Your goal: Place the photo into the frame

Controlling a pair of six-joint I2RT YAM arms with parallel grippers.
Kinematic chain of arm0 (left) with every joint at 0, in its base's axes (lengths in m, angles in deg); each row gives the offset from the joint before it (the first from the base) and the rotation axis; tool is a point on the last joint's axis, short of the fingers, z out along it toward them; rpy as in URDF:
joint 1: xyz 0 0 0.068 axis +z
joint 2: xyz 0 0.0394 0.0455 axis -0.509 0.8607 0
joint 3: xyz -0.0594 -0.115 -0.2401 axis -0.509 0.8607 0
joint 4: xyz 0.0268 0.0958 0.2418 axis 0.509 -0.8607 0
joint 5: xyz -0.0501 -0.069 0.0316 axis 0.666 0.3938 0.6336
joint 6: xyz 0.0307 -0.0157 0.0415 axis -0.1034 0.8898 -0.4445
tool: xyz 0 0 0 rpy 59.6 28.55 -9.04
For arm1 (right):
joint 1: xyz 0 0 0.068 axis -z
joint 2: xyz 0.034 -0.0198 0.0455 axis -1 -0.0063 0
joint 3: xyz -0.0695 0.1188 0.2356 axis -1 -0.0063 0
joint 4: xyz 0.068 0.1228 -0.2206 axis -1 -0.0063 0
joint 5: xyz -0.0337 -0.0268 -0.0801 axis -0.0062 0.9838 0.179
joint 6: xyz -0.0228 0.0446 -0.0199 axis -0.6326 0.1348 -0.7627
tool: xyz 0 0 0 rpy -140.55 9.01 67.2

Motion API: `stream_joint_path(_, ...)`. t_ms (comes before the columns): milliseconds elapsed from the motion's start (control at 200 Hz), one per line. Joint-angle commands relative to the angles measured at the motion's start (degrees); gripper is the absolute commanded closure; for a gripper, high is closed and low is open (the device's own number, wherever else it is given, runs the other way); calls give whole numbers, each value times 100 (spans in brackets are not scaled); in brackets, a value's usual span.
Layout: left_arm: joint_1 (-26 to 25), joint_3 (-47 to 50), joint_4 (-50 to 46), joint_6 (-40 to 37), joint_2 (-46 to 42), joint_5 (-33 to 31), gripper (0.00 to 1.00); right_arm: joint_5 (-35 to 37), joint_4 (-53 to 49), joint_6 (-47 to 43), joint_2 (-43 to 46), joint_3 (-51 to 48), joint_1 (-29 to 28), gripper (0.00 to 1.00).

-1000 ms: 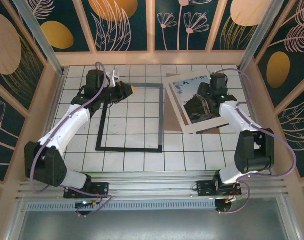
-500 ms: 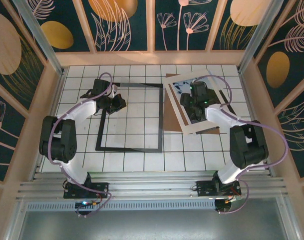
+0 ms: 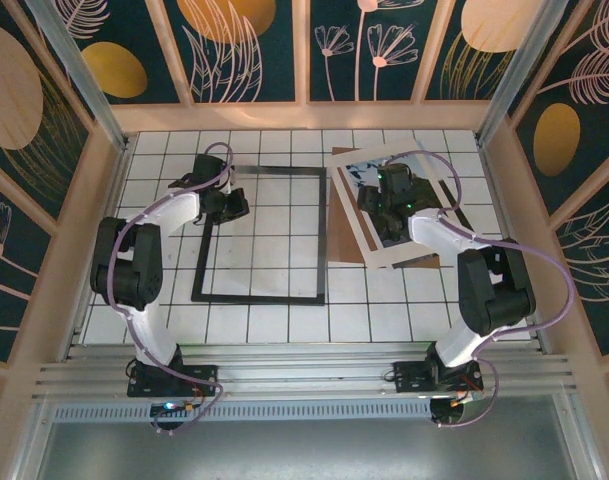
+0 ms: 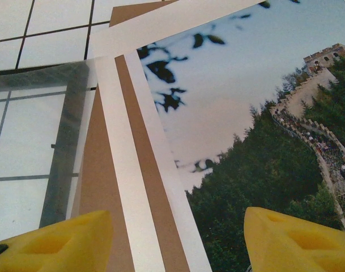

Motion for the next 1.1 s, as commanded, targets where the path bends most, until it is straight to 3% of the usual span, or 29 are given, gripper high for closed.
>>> stream_joint_path(0,21,-256,-315,-373,113,-295,100,-41,156,-44,-83,-48,-61,37)
stream_joint_path(651,21,-653,-765,-690,252,44,100,-30,176,-62,-267,-16,-126,36)
stream_joint_path(1096,21,-624,-854,-813,457,-194,100,-47,192,-57,-321,-24,-136,36)
